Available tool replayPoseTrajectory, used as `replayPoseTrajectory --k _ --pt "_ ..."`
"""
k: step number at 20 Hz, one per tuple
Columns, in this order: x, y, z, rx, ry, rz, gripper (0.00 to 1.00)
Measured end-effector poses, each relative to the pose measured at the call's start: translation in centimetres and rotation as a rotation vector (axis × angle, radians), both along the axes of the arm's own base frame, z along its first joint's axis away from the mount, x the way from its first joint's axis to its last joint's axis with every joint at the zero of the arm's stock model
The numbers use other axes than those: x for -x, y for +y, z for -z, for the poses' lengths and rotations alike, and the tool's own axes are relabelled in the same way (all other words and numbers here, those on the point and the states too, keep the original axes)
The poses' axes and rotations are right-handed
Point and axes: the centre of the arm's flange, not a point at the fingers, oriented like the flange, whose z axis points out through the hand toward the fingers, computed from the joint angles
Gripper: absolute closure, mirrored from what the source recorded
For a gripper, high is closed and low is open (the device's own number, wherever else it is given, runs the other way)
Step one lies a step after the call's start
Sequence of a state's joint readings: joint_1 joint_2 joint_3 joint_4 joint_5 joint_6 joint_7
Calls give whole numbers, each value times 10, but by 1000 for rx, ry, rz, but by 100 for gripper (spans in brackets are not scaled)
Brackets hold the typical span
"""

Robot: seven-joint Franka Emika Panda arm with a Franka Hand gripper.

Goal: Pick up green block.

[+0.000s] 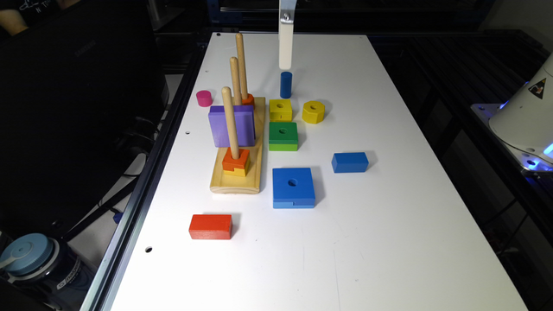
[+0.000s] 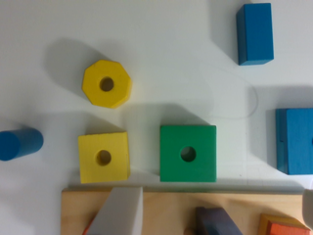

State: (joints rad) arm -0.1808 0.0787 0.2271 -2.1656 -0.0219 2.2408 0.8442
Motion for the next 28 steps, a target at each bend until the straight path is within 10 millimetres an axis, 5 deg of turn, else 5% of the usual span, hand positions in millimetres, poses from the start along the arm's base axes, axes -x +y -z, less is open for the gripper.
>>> replayPoseTrajectory --k 11,28 --pt "-2 0 14 -1 10 -1 0" --pt "-8 -1 73 -4 21 -1 0"
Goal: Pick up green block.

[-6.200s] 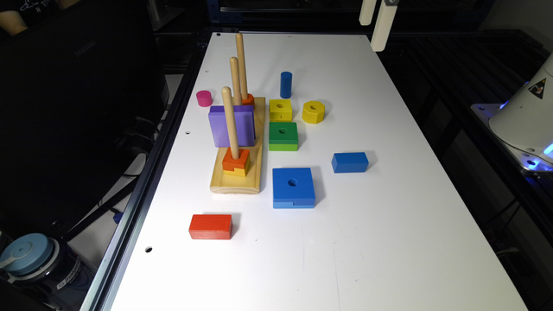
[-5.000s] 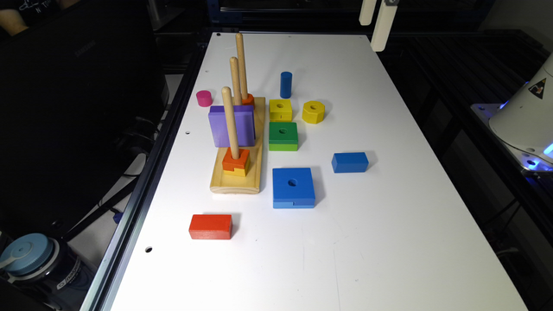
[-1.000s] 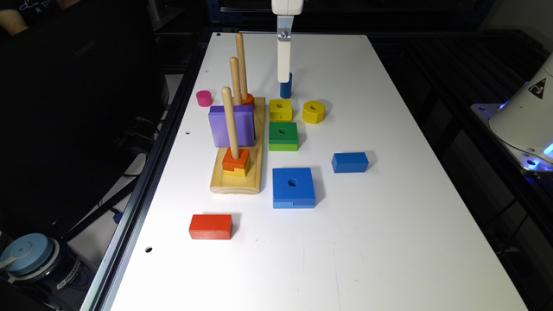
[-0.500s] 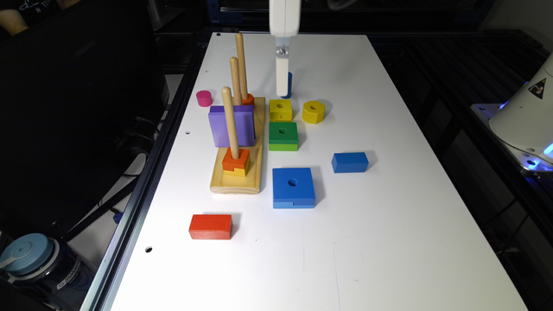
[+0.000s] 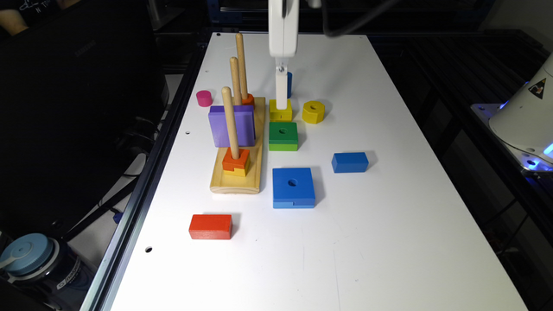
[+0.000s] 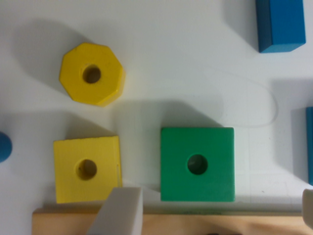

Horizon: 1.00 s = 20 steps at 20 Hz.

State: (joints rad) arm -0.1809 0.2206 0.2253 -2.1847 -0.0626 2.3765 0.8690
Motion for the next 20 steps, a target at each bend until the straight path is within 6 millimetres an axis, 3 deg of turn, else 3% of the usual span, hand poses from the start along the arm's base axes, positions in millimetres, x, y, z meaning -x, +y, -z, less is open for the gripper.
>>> replayPoseTrajectory --k 7,13,20 --pt "0 0 2 1 2 0 0" --pt "0 0 31 -1 0 0 0" --pt "0 0 30 0 -2 1 0"
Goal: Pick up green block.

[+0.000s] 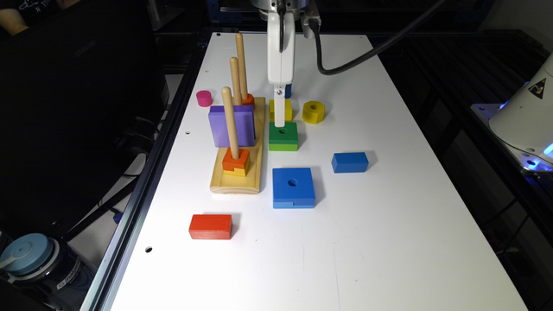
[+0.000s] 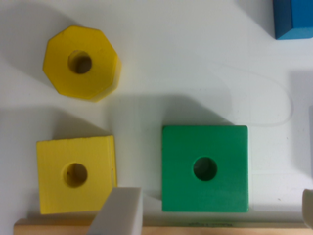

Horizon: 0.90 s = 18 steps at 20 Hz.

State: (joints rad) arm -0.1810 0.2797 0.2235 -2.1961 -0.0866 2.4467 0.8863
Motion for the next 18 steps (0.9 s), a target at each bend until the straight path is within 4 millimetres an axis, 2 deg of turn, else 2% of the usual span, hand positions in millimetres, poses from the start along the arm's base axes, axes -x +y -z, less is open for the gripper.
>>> replayPoseTrajectory --k 12,18 --pt "1 1 4 -1 5 -1 0" --pt "0 1 27 -9 5 -2 0"
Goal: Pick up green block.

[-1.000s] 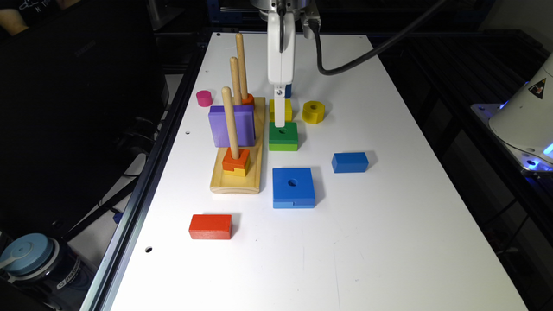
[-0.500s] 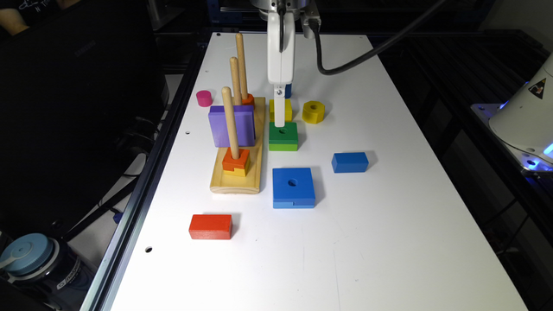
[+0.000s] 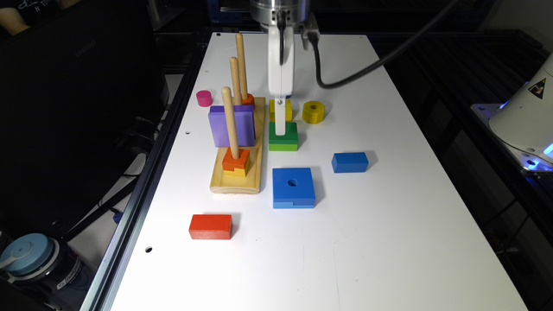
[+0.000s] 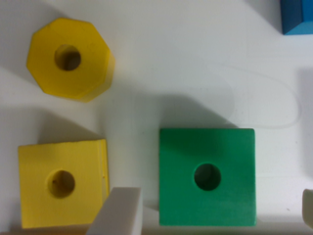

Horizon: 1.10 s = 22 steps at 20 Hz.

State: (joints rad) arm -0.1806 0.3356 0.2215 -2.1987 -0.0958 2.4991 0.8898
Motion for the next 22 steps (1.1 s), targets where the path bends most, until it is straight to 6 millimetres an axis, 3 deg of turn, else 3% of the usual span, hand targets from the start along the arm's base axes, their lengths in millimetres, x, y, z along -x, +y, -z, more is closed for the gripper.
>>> replayPoseTrajectory --k 5,10,16,22 --pt "0 0 2 0 -1 1 0" --pt "0 0 20 -1 -1 1 0" --pt "0 -1 21 -1 -1 2 0" --pt "1 -2 41 -5 -2 1 0"
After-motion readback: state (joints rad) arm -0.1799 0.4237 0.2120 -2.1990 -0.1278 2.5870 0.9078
